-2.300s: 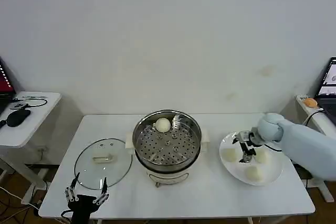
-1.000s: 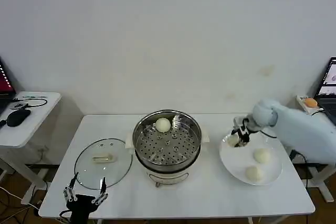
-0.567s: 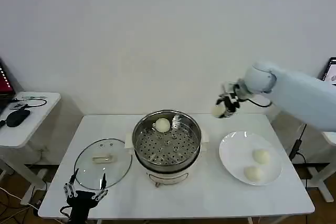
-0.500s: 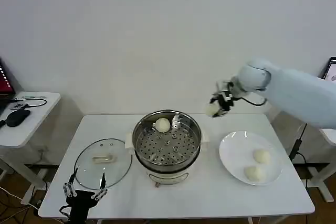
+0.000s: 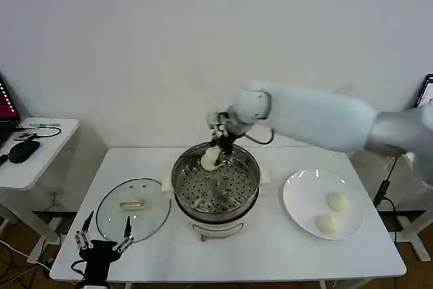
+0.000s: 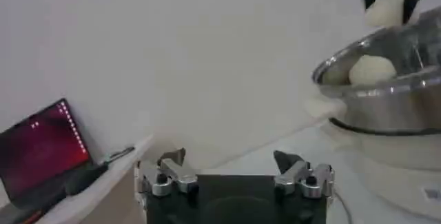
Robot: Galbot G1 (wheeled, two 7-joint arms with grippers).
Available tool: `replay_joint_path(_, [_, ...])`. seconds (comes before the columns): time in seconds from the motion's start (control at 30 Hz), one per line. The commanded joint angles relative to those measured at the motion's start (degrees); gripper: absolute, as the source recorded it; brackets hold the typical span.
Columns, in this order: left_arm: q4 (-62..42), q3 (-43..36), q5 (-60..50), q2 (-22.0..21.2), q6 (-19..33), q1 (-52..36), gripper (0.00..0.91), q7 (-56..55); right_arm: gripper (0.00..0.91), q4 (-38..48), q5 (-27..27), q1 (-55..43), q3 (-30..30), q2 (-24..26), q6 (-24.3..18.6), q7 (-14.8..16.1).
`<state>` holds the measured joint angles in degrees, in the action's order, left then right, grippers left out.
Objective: Take steamed baozi put them in steamer then cover it.
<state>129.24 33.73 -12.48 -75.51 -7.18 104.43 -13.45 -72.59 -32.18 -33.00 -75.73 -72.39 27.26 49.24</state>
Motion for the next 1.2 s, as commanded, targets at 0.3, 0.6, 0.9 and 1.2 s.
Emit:
replay_joint_path(0.3, [1.8,0.1,0.0,0.0,0.2,0.9,0.907,-0.5,0.615,8.3,-3.3,4.6,-1.9,-12.0,3.0,-1.1])
replay_joint_path(0.6, [1.5,0.0,0.1,0.1,0.3,0.7,0.907,-0.7,0.625,8.4,-2.2,5.0,-2.7,-12.0,3.1,-0.7])
replay_joint_path(0.9, [2.0,-0.3,0.0,-0.2,0.2,0.6,0.907,-0.7,0.907,7.5,-0.9,5.1,-2.9,-10.9,2.7,-0.8])
replay_joint_path(1.2, [2.3,-0.7,0.0,0.0,0.1,0.3,0.907,-0.5,0.907,-3.7,-2.5,-6.4,-4.5,1.2,2.6,-1.4])
